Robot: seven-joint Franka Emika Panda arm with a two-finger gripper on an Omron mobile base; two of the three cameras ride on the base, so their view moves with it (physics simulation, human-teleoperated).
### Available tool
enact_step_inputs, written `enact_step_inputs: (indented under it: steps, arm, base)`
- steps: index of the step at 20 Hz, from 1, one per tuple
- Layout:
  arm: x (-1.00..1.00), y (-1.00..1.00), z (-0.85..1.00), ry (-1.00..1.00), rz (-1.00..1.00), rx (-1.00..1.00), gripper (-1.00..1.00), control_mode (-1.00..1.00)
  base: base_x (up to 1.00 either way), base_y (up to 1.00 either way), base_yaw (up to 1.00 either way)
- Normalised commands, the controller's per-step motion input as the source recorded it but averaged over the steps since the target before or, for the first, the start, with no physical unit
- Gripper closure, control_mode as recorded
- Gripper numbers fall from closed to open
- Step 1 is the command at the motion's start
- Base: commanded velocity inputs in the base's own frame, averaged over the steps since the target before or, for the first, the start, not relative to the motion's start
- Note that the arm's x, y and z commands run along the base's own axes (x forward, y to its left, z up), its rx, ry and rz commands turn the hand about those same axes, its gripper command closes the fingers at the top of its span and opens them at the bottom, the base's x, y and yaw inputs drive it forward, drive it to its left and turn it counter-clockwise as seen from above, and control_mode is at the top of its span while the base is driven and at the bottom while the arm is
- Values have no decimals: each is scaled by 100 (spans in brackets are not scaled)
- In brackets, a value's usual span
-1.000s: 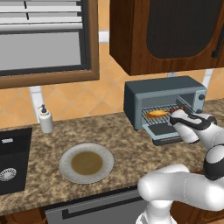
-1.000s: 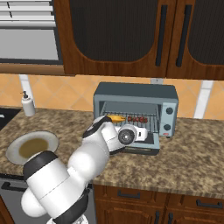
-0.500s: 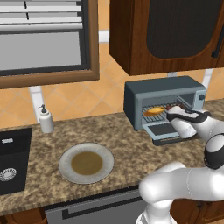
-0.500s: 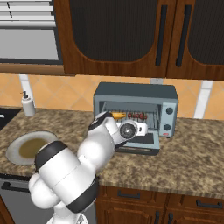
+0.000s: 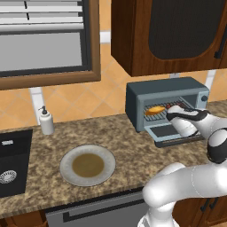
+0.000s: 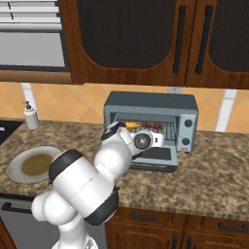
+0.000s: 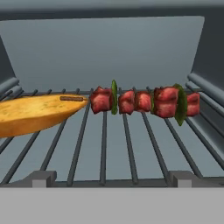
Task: Pick up the kebab skewer and baguette bread, and place them inside the toaster oven. Close the toaster oven door and start by setting the timer.
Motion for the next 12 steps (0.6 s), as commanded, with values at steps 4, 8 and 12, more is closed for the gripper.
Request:
enact_step_inputs:
  steps: [4, 8, 12]
  arm:
    - [14, 0, -4, 0, 0, 0, -100, -100]
    - [16, 0, -3, 0, 0, 0, -100, -100]
    - [14, 0, -4, 0, 0, 0, -100, -100]
  base:
    - [0, 0, 0]
    - [0, 0, 0]
    - [0, 0, 0]
